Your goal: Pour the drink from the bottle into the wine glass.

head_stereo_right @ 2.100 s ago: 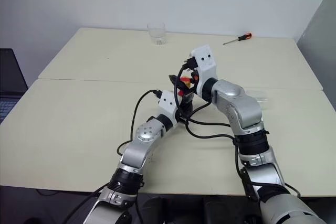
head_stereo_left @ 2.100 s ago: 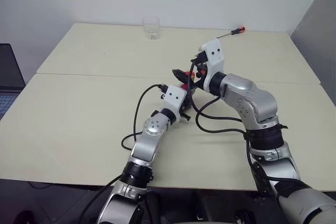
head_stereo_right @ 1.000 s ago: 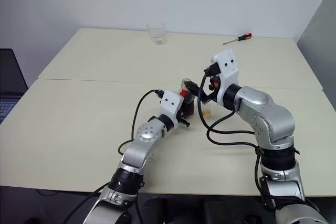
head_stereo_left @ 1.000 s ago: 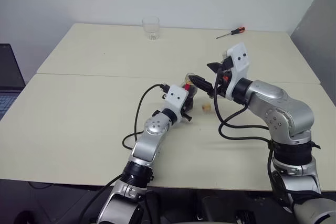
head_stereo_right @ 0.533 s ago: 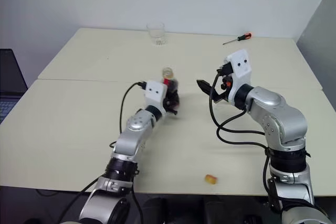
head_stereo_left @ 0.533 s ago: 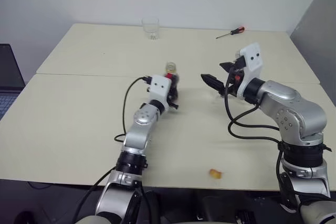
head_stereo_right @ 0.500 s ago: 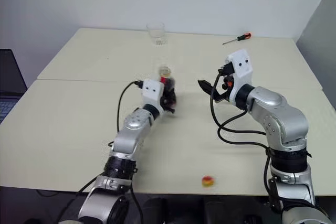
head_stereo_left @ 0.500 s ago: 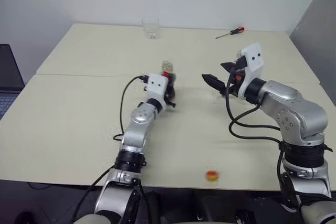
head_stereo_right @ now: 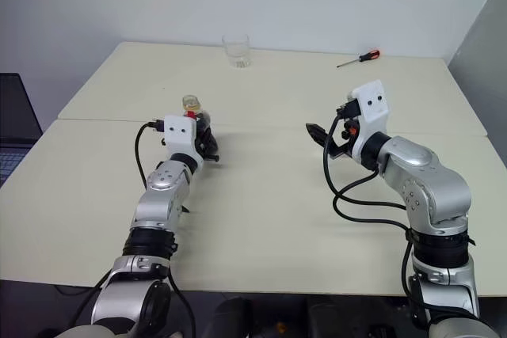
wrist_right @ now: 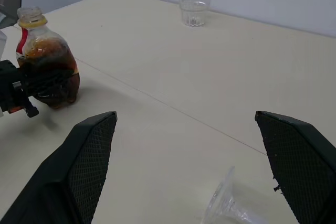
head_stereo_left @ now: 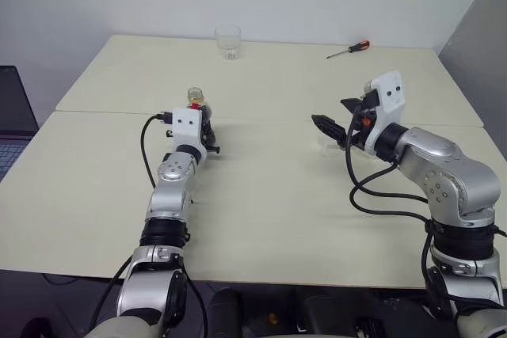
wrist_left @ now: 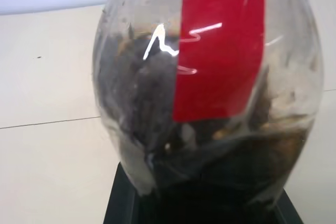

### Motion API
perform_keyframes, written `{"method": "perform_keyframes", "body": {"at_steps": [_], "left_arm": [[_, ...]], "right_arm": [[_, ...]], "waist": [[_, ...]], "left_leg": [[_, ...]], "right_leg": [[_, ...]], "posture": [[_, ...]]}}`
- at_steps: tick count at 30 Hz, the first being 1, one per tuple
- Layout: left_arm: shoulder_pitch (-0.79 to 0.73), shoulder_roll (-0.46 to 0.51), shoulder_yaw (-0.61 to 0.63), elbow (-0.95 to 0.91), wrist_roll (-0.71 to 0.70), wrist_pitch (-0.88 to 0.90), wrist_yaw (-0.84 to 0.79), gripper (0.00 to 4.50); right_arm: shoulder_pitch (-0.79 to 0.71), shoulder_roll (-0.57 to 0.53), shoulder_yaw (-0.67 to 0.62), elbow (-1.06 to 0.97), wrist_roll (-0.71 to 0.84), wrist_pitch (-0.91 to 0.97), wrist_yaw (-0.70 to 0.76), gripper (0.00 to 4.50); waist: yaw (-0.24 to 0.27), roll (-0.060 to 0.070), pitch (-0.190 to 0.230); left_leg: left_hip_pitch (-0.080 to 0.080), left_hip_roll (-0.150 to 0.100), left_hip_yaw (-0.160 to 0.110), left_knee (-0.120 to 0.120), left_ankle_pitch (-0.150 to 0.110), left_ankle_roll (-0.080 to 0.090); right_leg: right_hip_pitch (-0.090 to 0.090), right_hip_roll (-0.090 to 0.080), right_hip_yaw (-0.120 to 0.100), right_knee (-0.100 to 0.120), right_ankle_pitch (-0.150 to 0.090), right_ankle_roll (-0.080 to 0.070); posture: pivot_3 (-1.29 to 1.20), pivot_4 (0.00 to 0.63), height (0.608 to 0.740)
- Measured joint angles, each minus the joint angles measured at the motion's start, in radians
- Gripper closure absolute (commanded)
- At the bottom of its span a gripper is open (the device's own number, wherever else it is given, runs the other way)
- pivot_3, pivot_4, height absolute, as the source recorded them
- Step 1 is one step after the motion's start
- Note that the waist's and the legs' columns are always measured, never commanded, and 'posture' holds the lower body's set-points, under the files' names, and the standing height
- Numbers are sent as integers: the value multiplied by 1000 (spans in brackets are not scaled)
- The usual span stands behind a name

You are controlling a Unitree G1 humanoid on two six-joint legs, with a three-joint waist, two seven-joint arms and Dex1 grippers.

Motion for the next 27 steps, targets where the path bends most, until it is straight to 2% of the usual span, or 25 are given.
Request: {"method": "perform_keyframes", "body": {"at_steps": [2, 9, 13, 14, 21, 27], "left_arm": [[1, 4, 12, 1, -7, 0, 8, 3755], [17, 0, 43, -11, -41, 0, 20, 1419], [30, 0, 43, -24, -43, 2, 22, 195], [33, -1, 43, -31, -44, 4, 22, 52], [60, 4, 44, -94, -49, 37, 23, 52], [175, 11, 39, -289, -61, 115, 14, 52]], "right_arm": [[2, 0, 0, 0, 0, 0, 0, 0], [8, 0, 2, 0, -1, 0, 0, 0], [9, 0, 3, 0, -2, 0, 1, 0], [9, 0, 4, 1, -2, 0, 1, 0], [12, 1, 16, 16, -3, -1, 3, 0], [45, -4, -14, 26, 3, 1, 2, 0]], "waist": [[0, 0, 0], [0, 0, 0], [0, 0, 0], [0, 0, 0], [0, 0, 0], [0, 0, 0]], "left_leg": [[0, 0, 0, 0, 0, 0], [0, 0, 0, 0, 0, 0], [0, 0, 0, 0, 0, 0], [0, 0, 0, 0, 0, 0], [0, 0, 0, 0, 0, 0], [0, 1, 0, 0, 0, 0]], "right_leg": [[0, 0, 0, 0, 0, 0], [0, -1, 0, 0, 0, 0], [0, 0, 0, 0, 0, 0], [0, 0, 0, 0, 0, 0], [0, 0, 0, 0, 0, 0], [0, -1, 2, 0, 0, 0]], "posture": [[0, 150, 740], [0, 150, 740], [0, 150, 740], [0, 150, 740], [0, 150, 740], [0, 150, 740]]}}
